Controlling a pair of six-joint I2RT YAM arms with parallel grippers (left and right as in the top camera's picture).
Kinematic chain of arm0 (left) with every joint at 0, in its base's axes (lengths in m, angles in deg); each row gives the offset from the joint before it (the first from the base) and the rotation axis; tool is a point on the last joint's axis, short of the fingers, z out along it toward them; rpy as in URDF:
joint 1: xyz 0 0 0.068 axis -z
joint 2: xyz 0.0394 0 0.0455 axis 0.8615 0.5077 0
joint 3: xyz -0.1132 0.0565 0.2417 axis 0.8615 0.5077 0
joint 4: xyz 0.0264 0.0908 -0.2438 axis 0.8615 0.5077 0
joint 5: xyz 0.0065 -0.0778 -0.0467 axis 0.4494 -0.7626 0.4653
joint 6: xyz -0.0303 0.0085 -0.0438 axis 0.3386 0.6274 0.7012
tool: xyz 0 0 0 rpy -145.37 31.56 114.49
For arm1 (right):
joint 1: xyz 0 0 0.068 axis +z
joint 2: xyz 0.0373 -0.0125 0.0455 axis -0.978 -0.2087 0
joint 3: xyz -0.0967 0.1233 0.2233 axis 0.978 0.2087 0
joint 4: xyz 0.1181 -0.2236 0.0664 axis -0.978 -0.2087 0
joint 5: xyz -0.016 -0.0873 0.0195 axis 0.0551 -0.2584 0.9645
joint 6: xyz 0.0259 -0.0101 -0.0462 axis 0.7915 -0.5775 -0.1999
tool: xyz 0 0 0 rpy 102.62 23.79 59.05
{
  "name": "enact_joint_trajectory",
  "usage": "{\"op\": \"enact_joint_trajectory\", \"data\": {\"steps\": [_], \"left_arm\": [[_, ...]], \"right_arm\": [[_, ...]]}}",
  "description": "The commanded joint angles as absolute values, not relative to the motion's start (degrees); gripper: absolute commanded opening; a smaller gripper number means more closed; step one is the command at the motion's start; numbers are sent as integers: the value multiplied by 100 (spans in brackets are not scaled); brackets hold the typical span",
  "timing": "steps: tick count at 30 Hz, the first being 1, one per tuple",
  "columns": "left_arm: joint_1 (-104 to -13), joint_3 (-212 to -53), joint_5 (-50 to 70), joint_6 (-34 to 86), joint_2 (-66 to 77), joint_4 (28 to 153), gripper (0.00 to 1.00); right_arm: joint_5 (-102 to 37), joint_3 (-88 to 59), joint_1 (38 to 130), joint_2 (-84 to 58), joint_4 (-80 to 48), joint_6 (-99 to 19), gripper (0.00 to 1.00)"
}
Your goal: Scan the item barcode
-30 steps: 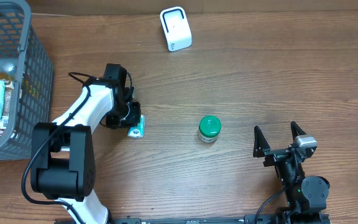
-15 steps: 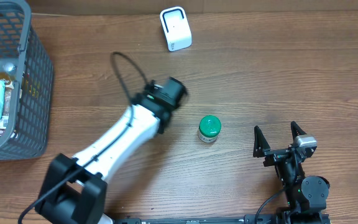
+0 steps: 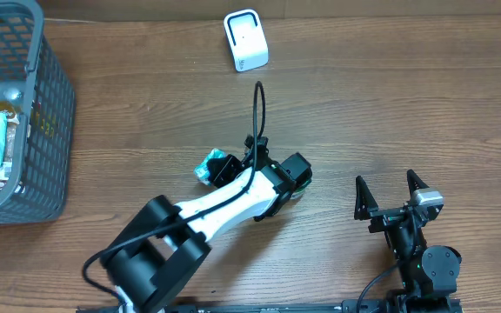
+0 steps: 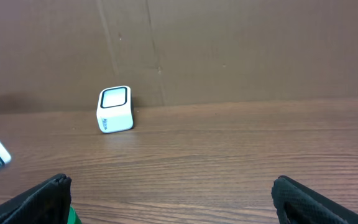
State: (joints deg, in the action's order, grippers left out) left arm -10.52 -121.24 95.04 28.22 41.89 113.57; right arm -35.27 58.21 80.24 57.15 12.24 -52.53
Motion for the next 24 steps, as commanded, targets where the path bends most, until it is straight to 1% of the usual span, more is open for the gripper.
{"op": "enact_joint_trajectory", "data": {"steps": [1, 4, 8, 14, 18, 21, 24], "left_arm": [[-1017, -12194, 10120, 3145, 4420, 11360, 4], [-1015, -12194, 10083, 3261, 4420, 11357, 4], [-1017, -12177, 9749, 3642, 4431, 11360, 4], [-1091, -11733, 9991, 4116, 4484, 11106, 4], [-1190, -11329, 9932, 4147, 4484, 10636, 4], [-1196, -11309, 9550, 4142, 4482, 10557, 4], [-1196, -11309, 9467, 4140, 4482, 10540, 4]], "right_arm": [[-3577, 5882, 8013, 5759, 1241, -5253, 100], [-3577, 5882, 8013, 5759, 1241, -5253, 100], [-3577, 5882, 8013, 5759, 1241, -5253, 100], [-3577, 5882, 8013, 5759, 1241, -5253, 100], [-3577, 5882, 8013, 5759, 1241, -5253, 100], [-3577, 5882, 8013, 5761, 1241, -5253, 100], [-3575, 5882, 8013, 5761, 1241, -5251, 100]]}}
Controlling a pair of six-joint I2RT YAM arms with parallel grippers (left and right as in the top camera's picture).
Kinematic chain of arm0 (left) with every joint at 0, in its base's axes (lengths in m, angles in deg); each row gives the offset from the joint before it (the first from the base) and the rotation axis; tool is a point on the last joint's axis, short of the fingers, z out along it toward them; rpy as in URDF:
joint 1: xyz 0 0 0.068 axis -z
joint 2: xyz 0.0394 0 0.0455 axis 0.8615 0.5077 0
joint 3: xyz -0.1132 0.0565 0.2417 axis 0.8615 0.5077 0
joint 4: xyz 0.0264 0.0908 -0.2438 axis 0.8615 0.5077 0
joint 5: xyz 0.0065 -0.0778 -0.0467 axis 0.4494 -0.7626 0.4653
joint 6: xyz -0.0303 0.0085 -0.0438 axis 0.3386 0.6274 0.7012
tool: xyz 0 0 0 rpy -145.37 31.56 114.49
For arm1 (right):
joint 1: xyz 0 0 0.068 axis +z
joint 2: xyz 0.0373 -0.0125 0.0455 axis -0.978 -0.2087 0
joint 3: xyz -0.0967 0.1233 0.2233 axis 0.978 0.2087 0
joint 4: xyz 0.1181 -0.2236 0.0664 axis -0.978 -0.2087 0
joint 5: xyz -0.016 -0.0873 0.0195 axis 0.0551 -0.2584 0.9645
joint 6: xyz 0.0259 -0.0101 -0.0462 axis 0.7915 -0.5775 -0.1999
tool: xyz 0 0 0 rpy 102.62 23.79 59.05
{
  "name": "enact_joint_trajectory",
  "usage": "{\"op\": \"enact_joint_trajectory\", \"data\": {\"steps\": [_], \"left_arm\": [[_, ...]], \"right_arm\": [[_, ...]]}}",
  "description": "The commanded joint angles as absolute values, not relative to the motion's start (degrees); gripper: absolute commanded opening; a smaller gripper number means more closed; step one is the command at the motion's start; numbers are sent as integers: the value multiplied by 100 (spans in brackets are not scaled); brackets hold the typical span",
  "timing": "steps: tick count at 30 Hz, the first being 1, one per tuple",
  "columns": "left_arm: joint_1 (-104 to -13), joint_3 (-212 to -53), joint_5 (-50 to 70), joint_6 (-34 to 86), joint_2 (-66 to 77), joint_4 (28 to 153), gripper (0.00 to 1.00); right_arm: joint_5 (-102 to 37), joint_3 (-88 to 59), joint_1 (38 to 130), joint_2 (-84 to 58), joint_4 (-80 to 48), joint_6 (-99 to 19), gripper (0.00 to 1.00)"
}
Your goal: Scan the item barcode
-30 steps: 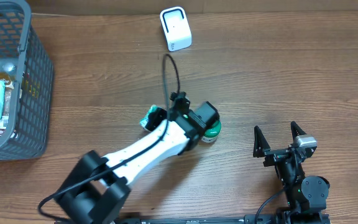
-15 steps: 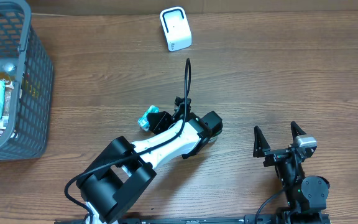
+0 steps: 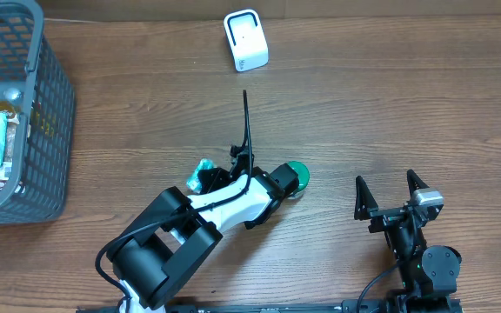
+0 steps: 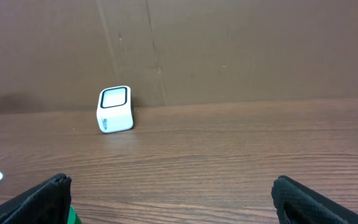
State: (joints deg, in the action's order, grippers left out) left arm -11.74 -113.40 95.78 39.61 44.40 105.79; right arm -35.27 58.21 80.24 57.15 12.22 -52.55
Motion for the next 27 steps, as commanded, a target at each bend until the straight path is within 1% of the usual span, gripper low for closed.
{"op": "enact_joint_trajectory", "data": {"steps": [1, 4, 8, 9, 10, 11, 12, 15, 21, 22, 23, 25, 27], "left_arm": [[-1196, -11309, 9447, 4133, 4482, 10540, 4], [-1196, -11309, 9189, 4118, 4482, 10538, 6], [-1196, -11309, 9091, 4120, 4482, 10512, 10], [-1196, -11309, 9087, 4122, 4482, 10501, 18], [-1196, -11309, 9080, 4122, 4482, 10483, 22], [-1196, -11309, 9065, 4122, 4482, 10472, 24], [-1196, -11311, 9049, 4122, 4482, 10453, 29], [-1194, -11316, 9047, 4125, 4482, 10450, 39], [-1194, -11329, 9045, 4155, 4479, 10448, 47], [-1194, -11329, 9045, 4256, 4464, 10464, 52], [-1216, -11348, 9045, 4505, 4409, 10555, 60], [-1332, -11493, 8975, 4903, 4224, 10811, 67], [-1493, -11652, 8728, 4894, 4020, 10898, 70]], "right_arm": [[-3577, 5882, 8013, 5761, 1241, -5253, 100], [-3577, 5882, 8013, 5759, 1241, -5253, 100], [-3577, 5882, 8013, 5761, 1241, -5253, 100], [-3577, 5882, 8013, 5759, 1241, -5253, 100], [-3577, 5882, 8013, 5761, 1241, -5253, 100], [-3577, 5882, 8013, 5761, 1241, -5253, 100], [-3577, 5882, 8013, 5759, 1241, -5253, 100], [-3575, 5882, 8013, 5759, 1241, -5253, 100], [-3577, 5882, 8013, 5761, 1241, -5253, 100], [-3577, 5882, 8013, 5761, 1241, -5251, 100], [-3577, 5882, 8013, 5761, 1241, -5253, 100], [-3577, 5882, 8013, 5761, 1241, -5251, 100], [-3577, 5882, 8013, 5759, 1241, -5253, 100]]}}
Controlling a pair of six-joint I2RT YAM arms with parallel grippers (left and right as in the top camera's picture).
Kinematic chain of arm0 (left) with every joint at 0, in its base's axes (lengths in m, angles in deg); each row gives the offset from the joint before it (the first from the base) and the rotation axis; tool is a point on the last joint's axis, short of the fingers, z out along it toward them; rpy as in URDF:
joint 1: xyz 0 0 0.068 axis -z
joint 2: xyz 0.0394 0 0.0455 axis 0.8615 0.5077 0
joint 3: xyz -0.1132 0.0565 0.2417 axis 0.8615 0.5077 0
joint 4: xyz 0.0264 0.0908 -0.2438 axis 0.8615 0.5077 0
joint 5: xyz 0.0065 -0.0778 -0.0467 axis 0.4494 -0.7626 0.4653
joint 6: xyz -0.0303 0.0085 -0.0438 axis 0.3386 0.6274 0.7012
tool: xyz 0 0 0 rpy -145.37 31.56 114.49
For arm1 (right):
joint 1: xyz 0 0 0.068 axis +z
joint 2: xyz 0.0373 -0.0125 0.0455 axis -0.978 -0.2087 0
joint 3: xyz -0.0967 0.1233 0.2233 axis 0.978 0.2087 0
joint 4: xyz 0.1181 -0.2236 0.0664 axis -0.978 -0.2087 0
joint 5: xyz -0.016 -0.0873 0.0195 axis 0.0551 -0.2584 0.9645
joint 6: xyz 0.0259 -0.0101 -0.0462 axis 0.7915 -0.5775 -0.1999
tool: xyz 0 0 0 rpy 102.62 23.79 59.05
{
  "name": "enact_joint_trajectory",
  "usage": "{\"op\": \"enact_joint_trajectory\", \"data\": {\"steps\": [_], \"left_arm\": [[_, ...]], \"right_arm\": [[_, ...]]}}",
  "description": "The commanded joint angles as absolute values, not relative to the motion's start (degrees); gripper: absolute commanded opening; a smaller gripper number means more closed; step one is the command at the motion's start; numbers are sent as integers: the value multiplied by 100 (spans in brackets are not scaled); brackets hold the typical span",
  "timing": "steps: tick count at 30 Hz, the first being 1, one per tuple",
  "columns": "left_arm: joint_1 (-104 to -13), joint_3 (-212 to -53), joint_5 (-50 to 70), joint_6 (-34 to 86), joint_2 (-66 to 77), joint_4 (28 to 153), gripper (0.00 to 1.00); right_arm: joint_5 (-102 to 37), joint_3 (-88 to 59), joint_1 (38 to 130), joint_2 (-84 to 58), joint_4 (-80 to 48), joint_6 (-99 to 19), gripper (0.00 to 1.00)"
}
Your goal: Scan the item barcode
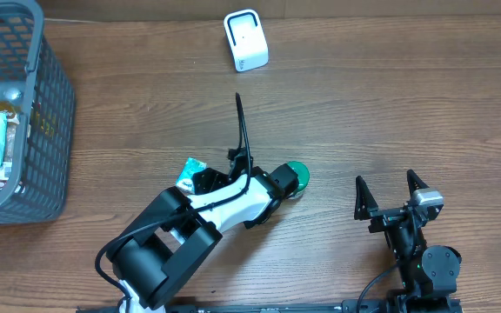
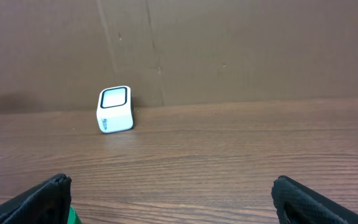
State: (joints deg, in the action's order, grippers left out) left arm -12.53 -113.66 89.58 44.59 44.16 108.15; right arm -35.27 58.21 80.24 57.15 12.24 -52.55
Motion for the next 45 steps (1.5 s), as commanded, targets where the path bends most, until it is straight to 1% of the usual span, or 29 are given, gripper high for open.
{"op": "enact_joint_trajectory", "data": {"steps": [1, 6, 9, 11, 13, 16, 18, 21, 25, 29, 33, 35, 37, 39, 41, 43, 45], "left_arm": [[-1712, -11809, 8306, 4691, 3784, 10912, 71], [-3004, -12225, 6081, 3666, 2925, 10800, 73], [-3893, -12238, 4234, 2533, 2694, 10538, 75], [-4494, -12236, 3318, 1959, 2700, 10566, 75], [-4975, -12218, 2932, 1576, 2757, 10654, 70], [-5441, -12203, 2825, 1226, 2904, 10739, 64], [-5644, -12170, 2702, 973, 3019, 10769, 59], [-5790, -12155, 2407, 770, 3240, 10798, 54], [-5797, -12155, 2339, 678, 3605, 10767, 52], [-5797, -12155, 1587, 116, 4097, 10772, 53], [-5799, -12155, 1574, 88, 4510, 10735, 48], [-5797, -12155, 1572, 88, 4742, 10719, 43], [-5797, -12155, 1563, 90, 4860, 10710, 35], [-5797, -12155, 1550, 90, 4879, 10715, 20], [-5793, -12157, 1482, 90, 4847, 10737, 11], [-5793, -12166, 1546, 184, 4774, 10754, 5], [-5790, -12170, 1773, 455, 4576, 10745, 4]], "right_arm": [[-3577, 5882, 8013, 5759, 1241, -5253, 100], [-3577, 5882, 8013, 5761, 1241, -5253, 100], [-3577, 5882, 8015, 5761, 1241, -5253, 100], [-3577, 5882, 8015, 5759, 1241, -5253, 100], [-3577, 5882, 8015, 5761, 1241, -5253, 100], [-3577, 5882, 8015, 5761, 1241, -5253, 100], [-3577, 5882, 8015, 5761, 1241, -5253, 100], [-3577, 5882, 8013, 5761, 1241, -5251, 100], [-3577, 5882, 8015, 5761, 1241, -5253, 100], [-3577, 5882, 8015, 5759, 1241, -5253, 100], [-3575, 5882, 8015, 5761, 1241, -5253, 100], [-3577, 5882, 8015, 5759, 1241, -5253, 100], [-3577, 5882, 8013, 5761, 1241, -5253, 100], [-3577, 5882, 8015, 5761, 1241, -5253, 100], [-3577, 5882, 8013, 5761, 1241, -5253, 100], [-3577, 5882, 8013, 5761, 1241, -5253, 100], [-3575, 5882, 8013, 5761, 1241, -5253, 100]]}}
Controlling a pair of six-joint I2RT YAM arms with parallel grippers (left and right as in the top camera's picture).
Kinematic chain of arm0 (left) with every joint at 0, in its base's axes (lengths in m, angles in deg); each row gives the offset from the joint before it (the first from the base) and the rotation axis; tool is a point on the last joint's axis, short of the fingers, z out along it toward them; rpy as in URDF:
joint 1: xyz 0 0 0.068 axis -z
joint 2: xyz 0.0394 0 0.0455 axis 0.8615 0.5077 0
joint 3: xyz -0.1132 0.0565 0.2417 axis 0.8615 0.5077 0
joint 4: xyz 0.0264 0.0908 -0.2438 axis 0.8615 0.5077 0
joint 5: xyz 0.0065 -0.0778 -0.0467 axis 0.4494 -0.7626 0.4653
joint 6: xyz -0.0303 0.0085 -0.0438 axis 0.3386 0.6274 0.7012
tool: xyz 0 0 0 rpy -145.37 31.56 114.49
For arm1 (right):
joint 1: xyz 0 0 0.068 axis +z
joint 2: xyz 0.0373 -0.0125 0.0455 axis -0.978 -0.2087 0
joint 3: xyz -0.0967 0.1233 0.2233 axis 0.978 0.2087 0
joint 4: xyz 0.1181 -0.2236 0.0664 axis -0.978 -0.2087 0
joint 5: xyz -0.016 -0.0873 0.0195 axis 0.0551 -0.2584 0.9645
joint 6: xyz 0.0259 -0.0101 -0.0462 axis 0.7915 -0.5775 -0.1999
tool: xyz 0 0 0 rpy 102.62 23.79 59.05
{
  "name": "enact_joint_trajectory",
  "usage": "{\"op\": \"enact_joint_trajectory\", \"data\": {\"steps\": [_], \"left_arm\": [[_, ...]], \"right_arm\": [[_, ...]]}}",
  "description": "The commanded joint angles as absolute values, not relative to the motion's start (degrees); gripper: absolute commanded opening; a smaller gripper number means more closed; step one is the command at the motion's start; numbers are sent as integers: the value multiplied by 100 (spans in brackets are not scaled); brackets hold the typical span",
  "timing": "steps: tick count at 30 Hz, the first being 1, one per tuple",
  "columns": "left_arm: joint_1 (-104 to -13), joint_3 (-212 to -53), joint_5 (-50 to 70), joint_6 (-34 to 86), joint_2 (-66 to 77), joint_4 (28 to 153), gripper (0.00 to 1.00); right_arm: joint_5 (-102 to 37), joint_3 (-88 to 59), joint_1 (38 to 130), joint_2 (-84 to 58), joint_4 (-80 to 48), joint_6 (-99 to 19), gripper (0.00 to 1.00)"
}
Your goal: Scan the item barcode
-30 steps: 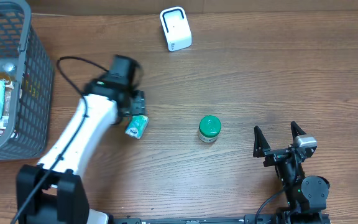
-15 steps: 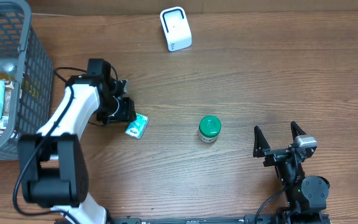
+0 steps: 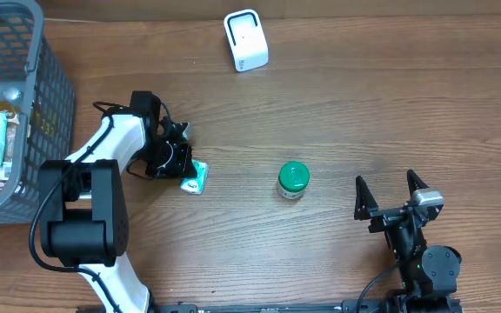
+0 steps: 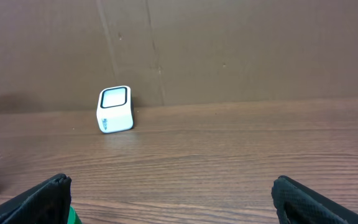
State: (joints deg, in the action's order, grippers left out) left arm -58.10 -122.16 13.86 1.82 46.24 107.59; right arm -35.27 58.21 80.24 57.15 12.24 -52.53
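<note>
A small teal packet (image 3: pixel 196 176) lies low at the table's left middle, at the tip of my left gripper (image 3: pixel 183 168), which looks shut on it. The white barcode scanner (image 3: pixel 245 40) stands at the far edge, and its dark window (image 4: pixel 114 98) shows in the right wrist view. My right gripper (image 3: pixel 391 193) rests open near the front right with nothing between its fingers (image 4: pixel 48 200). The left arm reaches in from the left side.
A green-lidded jar (image 3: pixel 293 180) stands mid-table between the two grippers; its lid edge (image 4: pixel 72 216) shows beside my right gripper's left finger. A grey wire basket (image 3: pixel 46 130) holding several packaged items sits at the far left. A brown cardboard wall (image 4: pixel 229 50) backs the table.
My left arm now lies at the table's left instead of above the jar. The teal packet is still at its tip, slightly lower. The whole jar now shows. The right arm is unchanged.
My left arm lay over the green-lidded jar with the teal packet at its gripper. The jar's lid then came into sight while the packet stayed at the gripper, a little farther left. Now the arm is at the left, still with the packet. The right gripper stayed open and still throughout.
</note>
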Motion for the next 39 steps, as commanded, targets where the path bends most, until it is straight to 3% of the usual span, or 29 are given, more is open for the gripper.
{"op": "enact_joint_trajectory", "data": {"steps": [1, 7, 10, 13, 18, 26, 39], "left_arm": [[-5784, -12170, 1937, 603, 4462, 10735, 4], [-4945, -12170, 4523, 1734, 3349, 10780, 4], [-3911, -12170, 6433, 2433, 3048, 10824, 4], [-2427, -12150, 8365, 2802, 3225, 10829, 4], [-1146, -12150, 10098, 2916, 4189, 11049, 4], [-943, -12150, 10359, 3578, 5264, 11185, 4], [-958, -12144, 9102, 3781, 5275, 10979, 4]], "right_arm": [[-3577, 5882, 8013, 5761, 1241, -5253, 100], [-3577, 5882, 8013, 5761, 1241, -5253, 100], [-3577, 5882, 8013, 5759, 1241, -5251, 100], [-3577, 5882, 8013, 5761, 1241, -5253, 100], [-3577, 5882, 8015, 5759, 1241, -5251, 100], [-3575, 5882, 8024, 5759, 1241, -5253, 100], [-3577, 5882, 8024, 5759, 1241, -5253, 100]]}}
